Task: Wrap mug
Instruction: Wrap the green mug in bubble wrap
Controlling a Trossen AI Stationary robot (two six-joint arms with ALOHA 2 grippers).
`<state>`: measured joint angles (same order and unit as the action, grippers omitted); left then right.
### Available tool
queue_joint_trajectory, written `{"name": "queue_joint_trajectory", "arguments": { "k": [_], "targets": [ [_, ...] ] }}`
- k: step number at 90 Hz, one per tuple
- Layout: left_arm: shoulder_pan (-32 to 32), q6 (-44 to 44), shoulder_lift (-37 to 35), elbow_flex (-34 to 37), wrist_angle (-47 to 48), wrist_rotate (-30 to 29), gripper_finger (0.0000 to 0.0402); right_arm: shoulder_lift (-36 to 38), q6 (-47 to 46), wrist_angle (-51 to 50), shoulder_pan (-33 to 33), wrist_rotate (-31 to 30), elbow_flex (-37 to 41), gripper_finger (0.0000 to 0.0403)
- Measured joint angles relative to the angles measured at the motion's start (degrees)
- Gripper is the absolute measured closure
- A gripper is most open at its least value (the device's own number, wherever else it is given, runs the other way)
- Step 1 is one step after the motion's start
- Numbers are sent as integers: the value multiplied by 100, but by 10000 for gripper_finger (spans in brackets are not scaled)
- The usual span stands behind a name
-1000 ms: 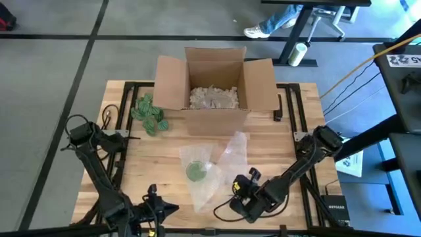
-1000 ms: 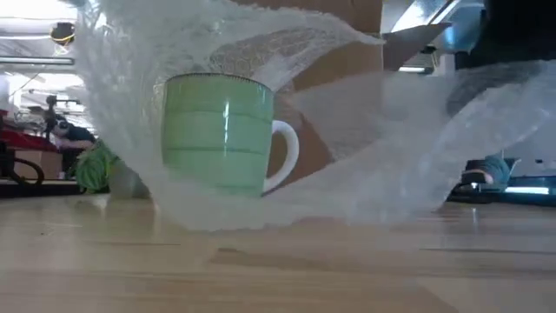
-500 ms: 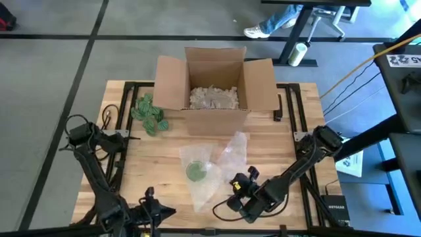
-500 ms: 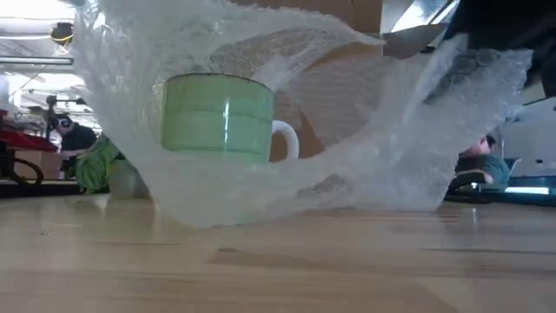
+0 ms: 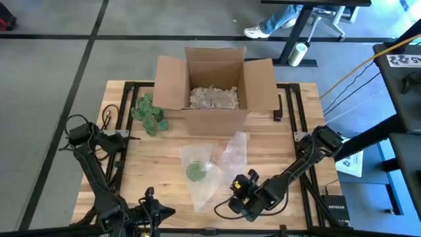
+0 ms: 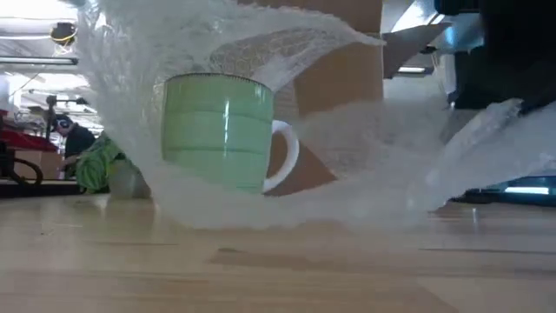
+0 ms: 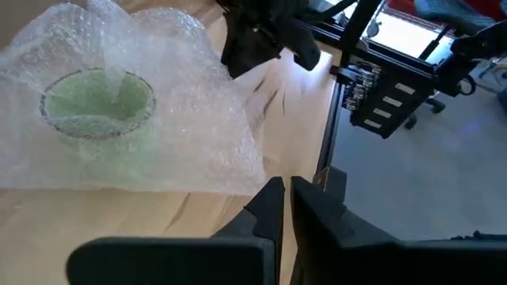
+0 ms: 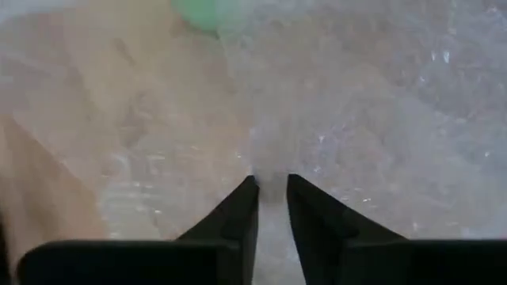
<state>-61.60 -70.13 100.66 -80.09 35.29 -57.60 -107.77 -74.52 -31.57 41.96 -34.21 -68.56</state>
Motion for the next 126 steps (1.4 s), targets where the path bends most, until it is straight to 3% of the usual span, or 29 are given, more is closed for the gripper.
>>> {"name": "queue_joint_trajectory", "arguments": {
  "k": [23, 35, 43, 66, 100, 126],
  "targets": [
    [0, 0, 0, -2, 1, 0, 394, 0, 93, -122, -112, -212, 3, 342],
    [0, 0, 0, -2, 2, 0, 394, 0, -9, -107, -116, 379, 3, 346],
    [0, 2, 0, -2, 3, 0, 394, 0, -11, -84, -103, 467, 3, 347],
    [4, 2, 0, -2, 4, -2, 394, 31, 113, 170, -32, -92, 4, 347],
    [4, 4, 0, -2, 20, -2, 394, 81, 298, 253, -20, -76, -161, 347],
    [2, 4, 0, -2, 17, -4, 394, 81, 289, -368, -37, -186, -426, 352]
  ]
}}
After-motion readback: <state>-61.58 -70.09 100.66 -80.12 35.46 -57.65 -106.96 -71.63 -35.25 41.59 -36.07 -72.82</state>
